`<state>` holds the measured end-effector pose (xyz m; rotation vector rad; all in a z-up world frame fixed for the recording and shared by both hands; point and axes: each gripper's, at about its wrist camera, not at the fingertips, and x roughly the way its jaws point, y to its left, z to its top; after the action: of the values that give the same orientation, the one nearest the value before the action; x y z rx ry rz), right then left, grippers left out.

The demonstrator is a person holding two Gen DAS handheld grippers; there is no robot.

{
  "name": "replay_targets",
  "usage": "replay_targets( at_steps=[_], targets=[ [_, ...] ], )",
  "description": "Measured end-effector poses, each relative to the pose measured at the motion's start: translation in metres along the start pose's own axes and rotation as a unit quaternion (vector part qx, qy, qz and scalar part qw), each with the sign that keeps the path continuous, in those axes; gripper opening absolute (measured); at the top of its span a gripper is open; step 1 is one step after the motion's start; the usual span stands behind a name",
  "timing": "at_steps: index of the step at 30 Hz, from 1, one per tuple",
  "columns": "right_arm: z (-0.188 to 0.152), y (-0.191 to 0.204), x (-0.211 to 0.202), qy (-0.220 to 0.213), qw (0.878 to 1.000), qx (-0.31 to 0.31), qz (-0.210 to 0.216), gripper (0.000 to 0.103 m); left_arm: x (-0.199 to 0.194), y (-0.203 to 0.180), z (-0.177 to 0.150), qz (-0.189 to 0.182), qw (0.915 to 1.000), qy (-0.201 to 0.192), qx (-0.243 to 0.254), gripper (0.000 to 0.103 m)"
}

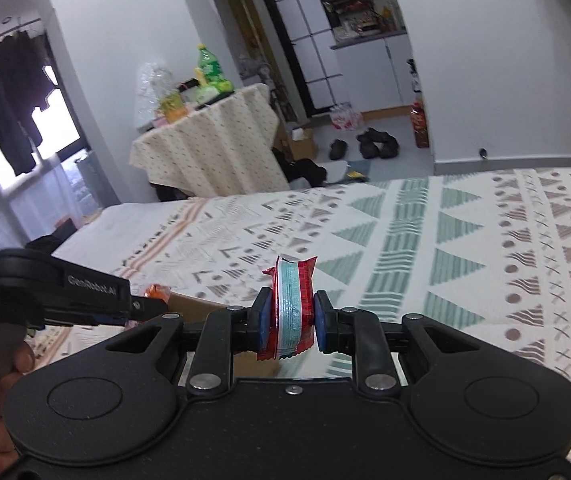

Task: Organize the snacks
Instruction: 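Carry both packets into the box and open both tools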

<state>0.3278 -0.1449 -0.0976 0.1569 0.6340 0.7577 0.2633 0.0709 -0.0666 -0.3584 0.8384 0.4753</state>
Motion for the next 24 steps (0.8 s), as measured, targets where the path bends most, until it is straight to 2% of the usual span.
replay_targets(
  at_steps=[9, 19, 22, 24],
  targets=[
    [-0.004, 0.038, 0.010, 0.004, 0.999, -0.026, 0.035, 0.022, -0.005, 0.042, 0.005, 0.024, 0.9993, -0.001, -0.028, 0.021],
    [-0.015, 0.067, 0.026, 0.026, 0.997, -0.044, 0.050, 0.022, 0.014, 0.057, 0.012, 0.011, 0.9987, 0.006, -0.050, 0.021],
    [-0.021, 0.072, 0.032, 0.039, 0.997, -0.052, 0.051, 0.022, 0.019, 0.061, 0.017, 0.014, 0.9984, -0.003, -0.055, 0.028],
    [-0.025, 0.076, 0.036, 0.047, 0.996, -0.056, 0.050, 0.022, 0.025, 0.066, 0.018, 0.017, 0.9976, 0.006, -0.067, 0.036]
  ],
)
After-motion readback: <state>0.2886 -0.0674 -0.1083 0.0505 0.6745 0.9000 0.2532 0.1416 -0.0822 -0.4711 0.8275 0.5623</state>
